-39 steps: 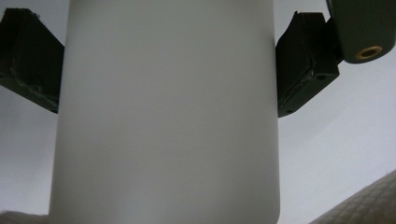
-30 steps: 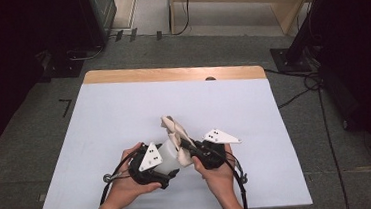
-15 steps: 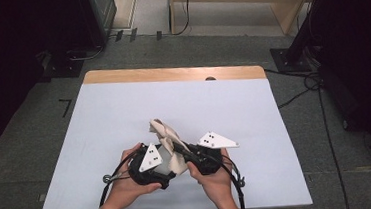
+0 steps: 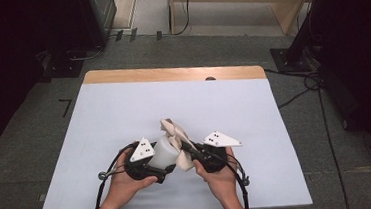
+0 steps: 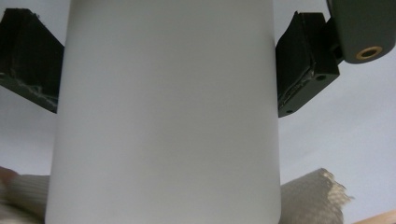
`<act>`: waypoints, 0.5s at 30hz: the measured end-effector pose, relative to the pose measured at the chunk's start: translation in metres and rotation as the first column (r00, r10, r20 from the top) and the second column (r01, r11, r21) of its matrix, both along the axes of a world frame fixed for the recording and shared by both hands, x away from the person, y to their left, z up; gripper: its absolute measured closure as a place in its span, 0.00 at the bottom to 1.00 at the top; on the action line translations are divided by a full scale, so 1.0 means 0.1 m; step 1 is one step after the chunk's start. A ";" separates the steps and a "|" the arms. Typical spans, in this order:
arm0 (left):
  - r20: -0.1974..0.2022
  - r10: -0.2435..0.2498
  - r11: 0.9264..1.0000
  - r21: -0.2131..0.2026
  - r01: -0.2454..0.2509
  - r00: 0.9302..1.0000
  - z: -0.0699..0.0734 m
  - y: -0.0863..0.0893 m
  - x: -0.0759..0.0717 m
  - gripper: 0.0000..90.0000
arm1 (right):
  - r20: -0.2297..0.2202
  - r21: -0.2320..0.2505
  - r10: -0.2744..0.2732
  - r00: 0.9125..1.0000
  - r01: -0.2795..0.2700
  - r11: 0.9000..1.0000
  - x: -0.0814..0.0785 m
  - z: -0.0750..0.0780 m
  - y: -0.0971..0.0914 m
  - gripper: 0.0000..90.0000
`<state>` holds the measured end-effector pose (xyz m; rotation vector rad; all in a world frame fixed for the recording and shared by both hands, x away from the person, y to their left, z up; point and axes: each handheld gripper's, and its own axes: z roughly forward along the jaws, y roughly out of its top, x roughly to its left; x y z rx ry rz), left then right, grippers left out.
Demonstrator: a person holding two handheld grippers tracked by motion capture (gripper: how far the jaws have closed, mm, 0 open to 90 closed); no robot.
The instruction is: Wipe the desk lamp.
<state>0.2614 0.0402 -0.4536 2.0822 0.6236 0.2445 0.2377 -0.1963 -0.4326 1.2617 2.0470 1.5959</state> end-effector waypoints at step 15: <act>0.203 -0.075 0.985 0.166 0.041 0.976 0.00 -0.24 -0.24 0.09 | 0.054 0.051 0.011 0.998 -0.013 0.999 0.02 0.12 0.14 0.93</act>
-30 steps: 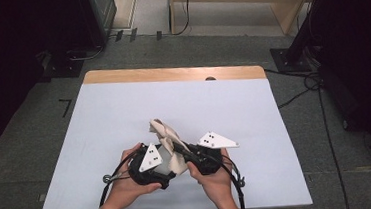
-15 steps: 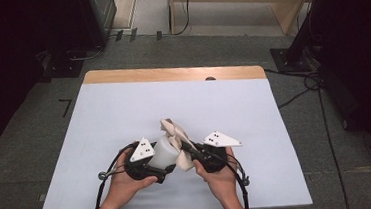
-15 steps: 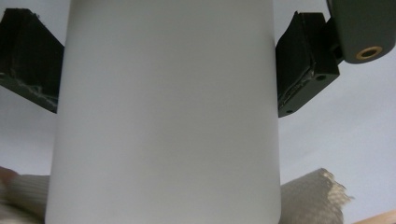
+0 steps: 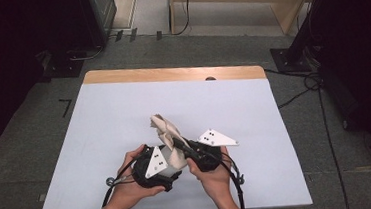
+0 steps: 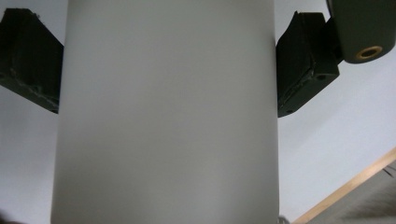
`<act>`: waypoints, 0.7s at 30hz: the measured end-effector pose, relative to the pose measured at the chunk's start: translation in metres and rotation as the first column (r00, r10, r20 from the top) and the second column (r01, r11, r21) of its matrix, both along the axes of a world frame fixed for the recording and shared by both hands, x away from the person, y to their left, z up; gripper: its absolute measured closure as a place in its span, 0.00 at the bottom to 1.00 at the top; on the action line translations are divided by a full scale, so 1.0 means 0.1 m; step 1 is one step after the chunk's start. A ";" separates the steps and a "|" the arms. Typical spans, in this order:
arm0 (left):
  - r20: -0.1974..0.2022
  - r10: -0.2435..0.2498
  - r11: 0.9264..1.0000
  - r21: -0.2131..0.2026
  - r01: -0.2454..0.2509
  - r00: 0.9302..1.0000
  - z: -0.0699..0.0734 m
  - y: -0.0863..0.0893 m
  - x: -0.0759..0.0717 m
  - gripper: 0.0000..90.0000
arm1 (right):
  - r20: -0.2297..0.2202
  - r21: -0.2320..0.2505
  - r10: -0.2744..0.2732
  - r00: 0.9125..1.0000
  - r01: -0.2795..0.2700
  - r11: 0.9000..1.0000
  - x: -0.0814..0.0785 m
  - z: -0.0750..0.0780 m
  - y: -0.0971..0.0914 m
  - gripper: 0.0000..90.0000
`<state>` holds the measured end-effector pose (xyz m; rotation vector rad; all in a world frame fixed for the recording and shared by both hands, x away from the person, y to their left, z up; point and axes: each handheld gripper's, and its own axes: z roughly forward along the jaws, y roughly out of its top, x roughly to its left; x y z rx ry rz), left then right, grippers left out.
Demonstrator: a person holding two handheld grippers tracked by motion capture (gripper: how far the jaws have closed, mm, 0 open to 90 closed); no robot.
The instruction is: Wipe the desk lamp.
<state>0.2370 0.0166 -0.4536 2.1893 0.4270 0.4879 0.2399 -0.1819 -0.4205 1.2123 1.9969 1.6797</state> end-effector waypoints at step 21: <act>-0.161 0.025 0.990 -0.133 -0.047 0.987 0.00 0.20 0.18 0.09 | -0.021 -0.022 0.013 1.000 -0.013 1.000 -0.08 -0.06 -0.05 0.93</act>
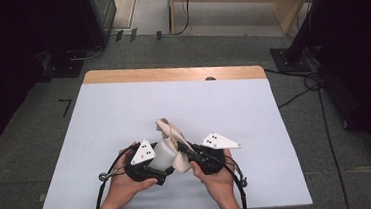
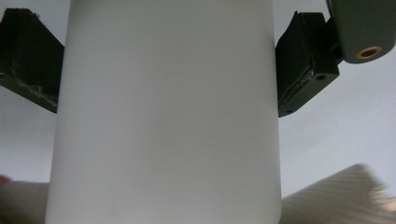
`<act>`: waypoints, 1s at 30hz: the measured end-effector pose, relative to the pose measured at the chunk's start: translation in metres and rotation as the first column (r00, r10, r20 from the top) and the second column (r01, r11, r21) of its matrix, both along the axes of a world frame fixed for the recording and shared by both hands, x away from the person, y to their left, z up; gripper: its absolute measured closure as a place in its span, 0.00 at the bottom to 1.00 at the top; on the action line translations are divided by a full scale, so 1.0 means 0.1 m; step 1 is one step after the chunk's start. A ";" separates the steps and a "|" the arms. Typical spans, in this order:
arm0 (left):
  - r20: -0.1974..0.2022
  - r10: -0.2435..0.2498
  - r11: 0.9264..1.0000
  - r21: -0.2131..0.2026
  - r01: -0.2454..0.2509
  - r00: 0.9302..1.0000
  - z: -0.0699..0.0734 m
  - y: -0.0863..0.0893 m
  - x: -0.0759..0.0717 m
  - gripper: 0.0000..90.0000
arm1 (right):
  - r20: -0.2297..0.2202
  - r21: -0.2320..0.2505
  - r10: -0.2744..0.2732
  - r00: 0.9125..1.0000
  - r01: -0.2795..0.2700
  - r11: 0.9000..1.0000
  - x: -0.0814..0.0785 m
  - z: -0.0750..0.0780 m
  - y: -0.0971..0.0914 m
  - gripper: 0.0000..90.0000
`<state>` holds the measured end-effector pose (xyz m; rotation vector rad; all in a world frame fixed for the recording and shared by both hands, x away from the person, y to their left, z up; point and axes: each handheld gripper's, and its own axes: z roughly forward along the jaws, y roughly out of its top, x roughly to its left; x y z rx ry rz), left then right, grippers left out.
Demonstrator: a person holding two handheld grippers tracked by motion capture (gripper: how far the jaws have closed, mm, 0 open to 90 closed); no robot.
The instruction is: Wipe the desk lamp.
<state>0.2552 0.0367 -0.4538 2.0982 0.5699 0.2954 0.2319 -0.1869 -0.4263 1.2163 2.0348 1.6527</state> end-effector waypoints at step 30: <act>0.019 0.230 0.957 -0.187 -0.223 0.973 -0.04 0.10 0.33 0.09 | -0.064 0.005 -0.154 0.986 0.154 0.988 0.23 -0.19 -0.40 0.93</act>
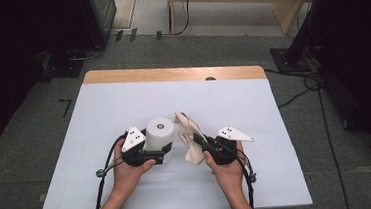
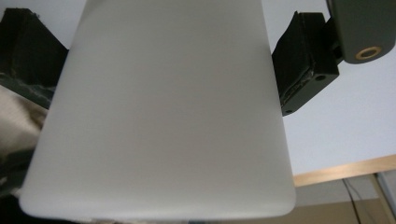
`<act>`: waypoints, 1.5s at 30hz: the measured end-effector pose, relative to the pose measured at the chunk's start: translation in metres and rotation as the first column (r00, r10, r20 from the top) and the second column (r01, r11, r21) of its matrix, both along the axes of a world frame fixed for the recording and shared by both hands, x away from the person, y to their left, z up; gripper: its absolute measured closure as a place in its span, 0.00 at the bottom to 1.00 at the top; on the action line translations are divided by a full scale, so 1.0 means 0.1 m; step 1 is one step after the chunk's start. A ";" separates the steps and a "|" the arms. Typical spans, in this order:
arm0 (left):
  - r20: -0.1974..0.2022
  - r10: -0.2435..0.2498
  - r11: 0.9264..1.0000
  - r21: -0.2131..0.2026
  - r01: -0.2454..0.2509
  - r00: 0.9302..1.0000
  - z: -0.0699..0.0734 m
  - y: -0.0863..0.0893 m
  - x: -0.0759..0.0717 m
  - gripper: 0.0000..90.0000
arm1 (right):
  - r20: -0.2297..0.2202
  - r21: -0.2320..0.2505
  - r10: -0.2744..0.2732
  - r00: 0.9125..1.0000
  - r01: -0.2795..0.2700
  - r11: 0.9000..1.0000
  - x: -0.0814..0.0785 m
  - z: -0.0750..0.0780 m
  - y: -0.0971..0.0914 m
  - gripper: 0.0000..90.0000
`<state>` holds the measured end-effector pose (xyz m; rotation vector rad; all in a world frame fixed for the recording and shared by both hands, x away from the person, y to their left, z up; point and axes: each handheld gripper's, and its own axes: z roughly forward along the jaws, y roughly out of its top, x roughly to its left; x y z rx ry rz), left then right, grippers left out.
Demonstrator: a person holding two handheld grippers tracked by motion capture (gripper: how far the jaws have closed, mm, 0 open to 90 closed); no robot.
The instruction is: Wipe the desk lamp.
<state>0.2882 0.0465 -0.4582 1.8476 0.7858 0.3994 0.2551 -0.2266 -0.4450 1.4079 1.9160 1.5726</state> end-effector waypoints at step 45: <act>0.032 -0.126 0.991 0.038 0.125 0.991 0.05 0.42 -0.31 0.14 | -0.007 -0.009 0.217 0.976 -0.217 0.976 -0.18 -0.10 0.54 0.93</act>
